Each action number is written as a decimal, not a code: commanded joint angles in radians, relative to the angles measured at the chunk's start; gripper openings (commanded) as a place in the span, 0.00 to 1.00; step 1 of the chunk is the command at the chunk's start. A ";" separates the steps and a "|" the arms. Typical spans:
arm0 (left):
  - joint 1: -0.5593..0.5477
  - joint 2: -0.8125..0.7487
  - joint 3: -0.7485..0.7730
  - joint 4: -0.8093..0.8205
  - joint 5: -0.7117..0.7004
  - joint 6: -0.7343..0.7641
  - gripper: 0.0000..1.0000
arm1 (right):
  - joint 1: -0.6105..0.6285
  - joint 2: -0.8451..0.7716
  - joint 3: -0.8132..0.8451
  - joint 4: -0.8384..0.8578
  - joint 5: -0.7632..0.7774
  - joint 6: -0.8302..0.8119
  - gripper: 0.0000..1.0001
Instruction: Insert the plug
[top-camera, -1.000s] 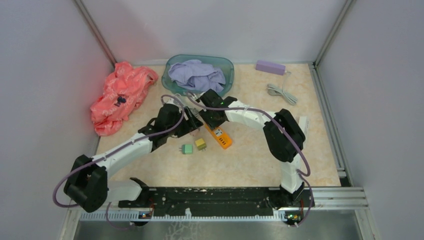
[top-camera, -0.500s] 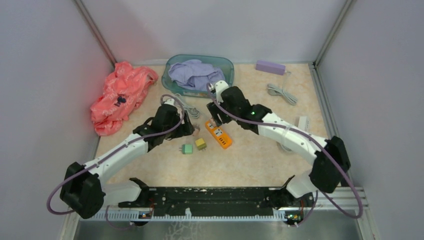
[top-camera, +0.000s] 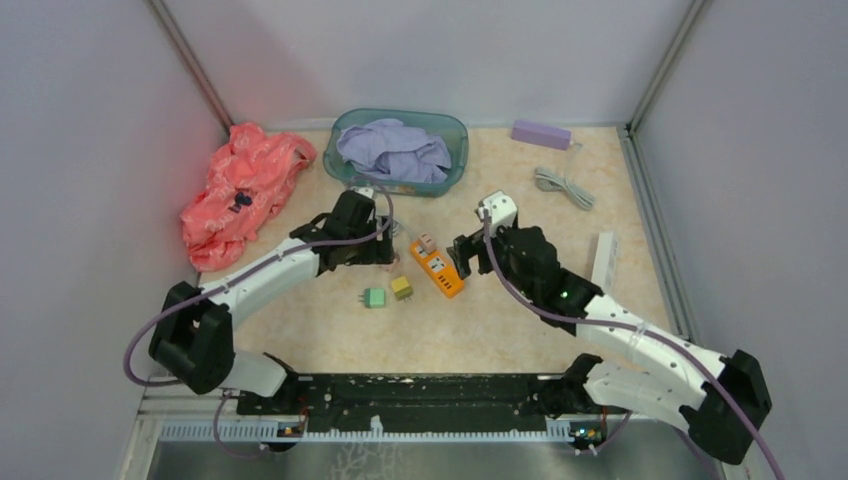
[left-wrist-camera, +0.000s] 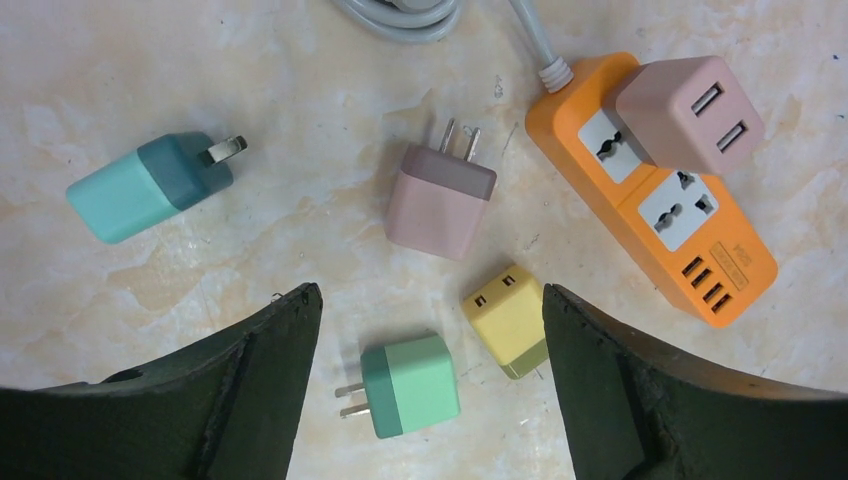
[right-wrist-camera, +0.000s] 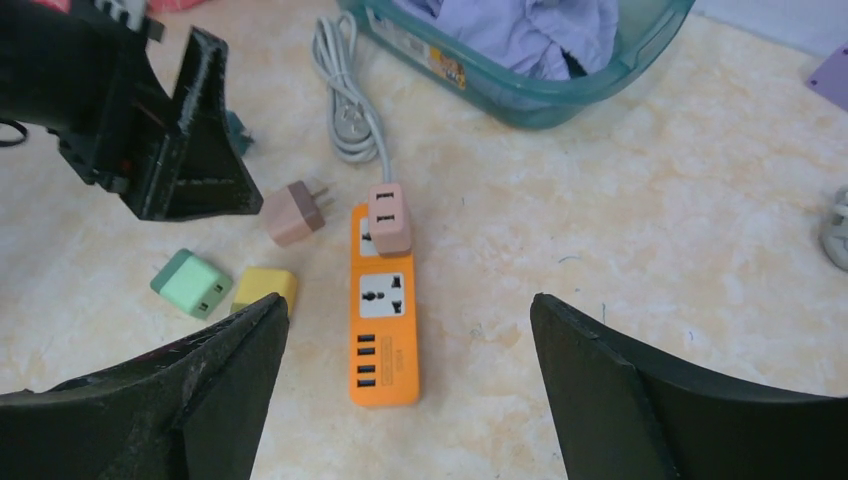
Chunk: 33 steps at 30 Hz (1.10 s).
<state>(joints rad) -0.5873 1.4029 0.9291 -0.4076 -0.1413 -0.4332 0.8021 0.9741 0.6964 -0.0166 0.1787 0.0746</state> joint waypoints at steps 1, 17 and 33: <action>-0.003 0.064 0.054 0.005 -0.017 0.037 0.87 | -0.003 -0.112 -0.099 0.241 0.048 0.031 0.91; -0.003 0.329 0.247 -0.059 0.018 0.088 0.82 | -0.003 -0.223 -0.277 0.370 0.102 0.068 0.99; -0.003 0.451 0.312 -0.119 0.043 0.125 0.67 | -0.003 -0.197 -0.269 0.325 0.141 0.059 0.99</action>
<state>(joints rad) -0.5873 1.8328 1.2152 -0.4999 -0.0994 -0.3244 0.8021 0.7658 0.4103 0.2768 0.2886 0.1333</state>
